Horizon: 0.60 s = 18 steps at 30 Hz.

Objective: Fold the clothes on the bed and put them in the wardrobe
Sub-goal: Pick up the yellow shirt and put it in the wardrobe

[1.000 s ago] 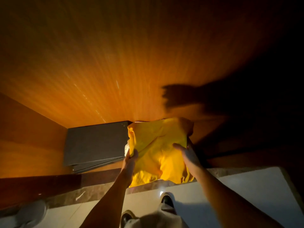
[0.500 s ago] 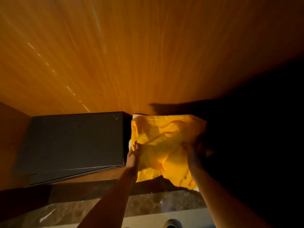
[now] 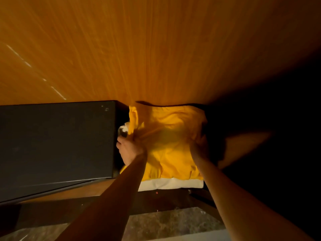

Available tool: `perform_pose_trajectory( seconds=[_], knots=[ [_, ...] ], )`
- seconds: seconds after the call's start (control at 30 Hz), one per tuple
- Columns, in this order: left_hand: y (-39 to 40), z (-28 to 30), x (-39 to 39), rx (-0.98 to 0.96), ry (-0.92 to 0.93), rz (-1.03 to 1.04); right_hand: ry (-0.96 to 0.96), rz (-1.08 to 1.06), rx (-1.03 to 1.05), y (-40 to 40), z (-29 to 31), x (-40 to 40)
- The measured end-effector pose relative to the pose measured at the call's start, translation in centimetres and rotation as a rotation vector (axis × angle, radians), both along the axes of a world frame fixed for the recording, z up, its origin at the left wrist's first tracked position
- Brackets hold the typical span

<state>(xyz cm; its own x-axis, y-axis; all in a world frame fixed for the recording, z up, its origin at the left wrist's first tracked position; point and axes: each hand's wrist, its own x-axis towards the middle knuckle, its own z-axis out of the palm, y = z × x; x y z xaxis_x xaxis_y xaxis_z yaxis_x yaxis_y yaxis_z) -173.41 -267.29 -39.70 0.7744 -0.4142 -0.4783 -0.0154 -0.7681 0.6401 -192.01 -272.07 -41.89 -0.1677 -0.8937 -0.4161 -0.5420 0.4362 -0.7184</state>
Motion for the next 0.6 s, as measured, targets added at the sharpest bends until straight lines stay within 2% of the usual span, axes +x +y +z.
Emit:
perform_pose_trajectory(
  seconds=[0.07, 0.13, 0.2, 0.27, 0.3, 0.43, 0.53, 0.6],
  knots=[
    [0.3, 1.3, -1.5, -0.033, -0.224, -0.087, 0.092, -0.078, -0.068, 0.9, 0.5, 0.1],
    [0.5, 2.2, -3.0, -0.196, -0.499, -0.316, 0.314, -0.037, -0.300, 1.2, 0.9, 0.3],
    [0.1, 2.4, -4.4, -0.305, -0.693, -0.671, 0.519, 0.210, -0.560, 0.9, 1.0, 0.9],
    [-1.0, 1.3, -4.5, -0.198, -0.830, -1.002, 0.555, 0.478, -0.619, 0.0, 0.7, 2.2],
    [-1.5, 0.2, -3.9, -0.101, -0.853, -1.092, 0.575, 0.570, -0.588, -0.4, 0.3, 2.9],
    [-1.3, -5.1, -0.5, 0.141, -0.749, -1.089, 0.734, 0.659, -0.448, -0.6, -4.0, 2.8],
    [0.7, -8.0, 0.4, 0.149, -0.863, -1.157, 0.803, 0.747, -0.433, 1.0, -7.6, 1.3],
    [1.1, -9.6, 0.9, 0.128, -0.882, -1.180, 0.783, 0.733, -0.455, 1.8, -8.6, 1.2]
  ],
)
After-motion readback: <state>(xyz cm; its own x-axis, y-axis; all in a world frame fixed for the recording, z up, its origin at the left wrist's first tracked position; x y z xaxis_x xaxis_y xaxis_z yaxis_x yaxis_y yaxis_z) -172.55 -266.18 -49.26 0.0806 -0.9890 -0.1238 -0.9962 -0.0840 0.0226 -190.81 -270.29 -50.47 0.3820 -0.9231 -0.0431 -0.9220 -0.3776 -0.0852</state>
